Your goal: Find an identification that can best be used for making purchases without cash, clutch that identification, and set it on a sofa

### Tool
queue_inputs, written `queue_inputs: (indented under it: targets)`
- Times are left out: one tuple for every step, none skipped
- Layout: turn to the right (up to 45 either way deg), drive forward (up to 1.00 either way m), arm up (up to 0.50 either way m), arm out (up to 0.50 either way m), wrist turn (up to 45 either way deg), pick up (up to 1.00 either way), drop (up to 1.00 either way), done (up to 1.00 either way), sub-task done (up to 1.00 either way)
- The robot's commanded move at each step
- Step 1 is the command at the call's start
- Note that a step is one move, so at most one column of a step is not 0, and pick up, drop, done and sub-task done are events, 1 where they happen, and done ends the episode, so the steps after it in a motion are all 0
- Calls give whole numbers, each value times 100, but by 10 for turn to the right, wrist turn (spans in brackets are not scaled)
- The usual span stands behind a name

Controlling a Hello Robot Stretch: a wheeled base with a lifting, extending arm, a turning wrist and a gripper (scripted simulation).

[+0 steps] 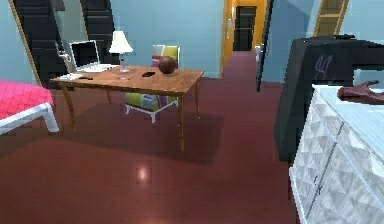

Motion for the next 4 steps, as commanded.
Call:
queue_inputs:
  targets:
    - [120,0,0,0,0,0,0,0,0]
    - [0,100,0,0,0,0,0,0,0]
    - [0,100,0,0,0,0,0,0,0]
    - [0,100,0,0,0,0,0,0,0]
